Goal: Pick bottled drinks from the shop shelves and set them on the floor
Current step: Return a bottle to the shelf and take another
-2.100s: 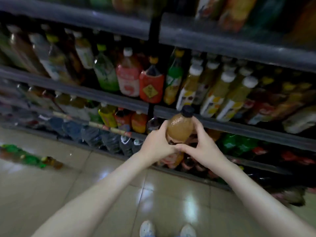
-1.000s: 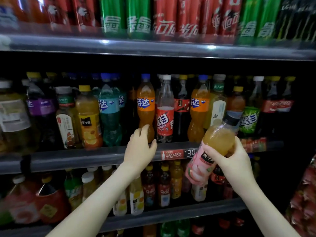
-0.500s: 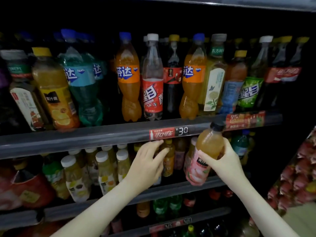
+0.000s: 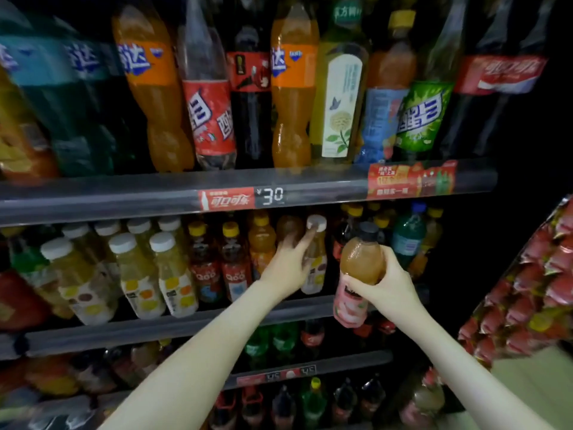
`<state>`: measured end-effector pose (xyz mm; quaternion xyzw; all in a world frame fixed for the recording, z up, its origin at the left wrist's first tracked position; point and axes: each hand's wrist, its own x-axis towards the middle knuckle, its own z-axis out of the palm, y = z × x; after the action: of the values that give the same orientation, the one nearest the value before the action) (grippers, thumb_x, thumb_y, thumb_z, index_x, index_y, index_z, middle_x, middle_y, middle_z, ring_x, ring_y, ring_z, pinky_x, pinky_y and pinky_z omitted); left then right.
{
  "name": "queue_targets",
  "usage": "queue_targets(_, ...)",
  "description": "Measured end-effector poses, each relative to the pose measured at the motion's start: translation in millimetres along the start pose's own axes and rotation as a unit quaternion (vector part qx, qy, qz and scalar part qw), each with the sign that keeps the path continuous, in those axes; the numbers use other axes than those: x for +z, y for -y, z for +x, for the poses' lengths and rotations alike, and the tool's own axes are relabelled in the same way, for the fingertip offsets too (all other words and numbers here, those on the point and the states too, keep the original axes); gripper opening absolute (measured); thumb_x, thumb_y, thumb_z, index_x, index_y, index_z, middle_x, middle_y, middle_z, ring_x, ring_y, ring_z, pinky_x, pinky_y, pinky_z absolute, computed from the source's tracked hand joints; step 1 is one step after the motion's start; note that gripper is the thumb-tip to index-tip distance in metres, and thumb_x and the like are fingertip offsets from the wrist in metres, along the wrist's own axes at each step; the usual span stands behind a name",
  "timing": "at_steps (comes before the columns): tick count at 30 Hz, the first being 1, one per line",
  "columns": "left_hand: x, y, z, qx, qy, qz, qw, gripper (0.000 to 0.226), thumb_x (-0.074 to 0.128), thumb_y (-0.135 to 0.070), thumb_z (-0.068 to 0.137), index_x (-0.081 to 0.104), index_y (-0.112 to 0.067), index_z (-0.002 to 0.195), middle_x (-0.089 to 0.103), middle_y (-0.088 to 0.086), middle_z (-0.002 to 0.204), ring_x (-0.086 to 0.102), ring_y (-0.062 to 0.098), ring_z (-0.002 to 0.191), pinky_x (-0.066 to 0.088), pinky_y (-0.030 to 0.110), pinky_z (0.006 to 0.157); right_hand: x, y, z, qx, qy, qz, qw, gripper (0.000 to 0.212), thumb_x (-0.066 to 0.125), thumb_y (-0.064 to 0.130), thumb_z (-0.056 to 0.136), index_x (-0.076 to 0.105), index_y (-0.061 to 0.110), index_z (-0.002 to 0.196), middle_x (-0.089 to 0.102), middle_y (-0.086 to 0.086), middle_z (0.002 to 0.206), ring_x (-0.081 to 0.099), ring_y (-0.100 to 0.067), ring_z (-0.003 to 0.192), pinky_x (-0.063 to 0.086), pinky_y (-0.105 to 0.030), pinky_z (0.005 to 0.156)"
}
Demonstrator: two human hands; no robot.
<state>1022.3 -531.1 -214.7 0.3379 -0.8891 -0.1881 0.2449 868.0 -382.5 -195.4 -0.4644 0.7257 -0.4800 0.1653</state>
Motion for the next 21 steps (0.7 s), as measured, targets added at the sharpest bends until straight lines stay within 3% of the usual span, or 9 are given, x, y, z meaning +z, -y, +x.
queue_targets(4,15,-13,36,-0.064,0.011,-0.082,0.995,0.089,0.06,-0.026,0.088,-0.002,-0.039,0.151,0.023,0.014,0.152,0.029,0.035,0.136,0.037,0.042,0.106,-11,-14,13,0.0,0.012,-0.009,1.0,0.069,0.084,0.044,0.065,0.04,0.043,0.118,0.056,0.027,0.098,0.052,0.017,0.083,0.039,-0.005,0.064)
queue_targets(6,23,-16,44,-0.096,0.004,-0.104,0.99,0.088,0.062,-0.027,0.088,0.001,-0.041,0.15,0.023,0.012,0.151,0.033,0.033,0.135,0.039,0.042,0.105,-12,-18,19,-0.001,0.012,-0.005,1.0,0.069,0.084,0.043,0.065,0.04,0.043,0.118,0.055,0.028,0.098,0.052,0.019,0.082,0.039,-0.004,0.063)
queue_targets(10,33,-24,43,-0.106,-0.102,-0.106,0.983,0.055,0.058,-0.023,0.092,0.032,-0.021,0.14,0.049,0.017,0.127,0.055,0.034,0.107,0.051,0.039,0.081,-6,-27,26,-0.003,0.01,0.012,1.0,0.068,0.085,0.039,0.066,0.04,0.042,0.117,0.054,0.03,0.098,0.05,0.023,0.082,0.037,-0.002,0.066)
queue_targets(12,31,-27,35,-0.081,-0.136,-0.086,0.984,0.046,0.06,-0.025,0.091,0.04,-0.019,0.132,0.054,0.016,0.115,0.057,0.033,0.093,0.047,0.034,0.07,-2,-32,29,-0.002,0.011,0.025,1.0,0.067,0.084,0.038,0.067,0.04,0.041,0.118,0.054,0.029,0.099,0.052,0.02,0.083,0.037,-0.004,0.068)
queue_targets(16,20,-13,7,-0.101,-0.151,-0.103,0.978,0.047,0.064,-0.031,0.089,0.044,-0.018,0.129,0.055,0.007,0.113,0.057,0.023,0.093,0.042,0.022,0.07,5,-37,34,0.001,0.01,0.04,0.999,0.067,0.083,0.038,0.068,0.042,0.036,0.122,0.056,0.024,0.1,0.054,0.01,0.085,0.04,-0.01,0.071)
queue_targets(18,11,-2,-7,-0.129,-0.158,-0.096,0.974,0.046,0.063,-0.035,0.091,0.042,-0.014,0.127,0.059,-0.002,0.095,0.058,0.016,0.08,0.04,0.011,0.056,11,-36,37,0.003,0.0,0.045,0.999,0.065,0.083,0.037,0.069,0.04,0.039,0.118,0.055,0.026,0.097,0.054,0.013,0.082,0.038,-0.003,0.066)
queue_targets(21,-4,5,-25,-0.164,-0.161,-0.104,0.968,0.036,0.061,-0.038,0.091,0.038,-0.02,0.113,0.054,-0.012,0.082,0.056,0.011,0.07,0.039,0.012,0.047,27,-35,38,-0.008,-0.014,0.062,0.998,0.066,0.083,0.032,0.071,0.037,0.041,0.117,0.054,0.026,0.096,0.054,0.02,0.084,0.04,0.0,0.063)
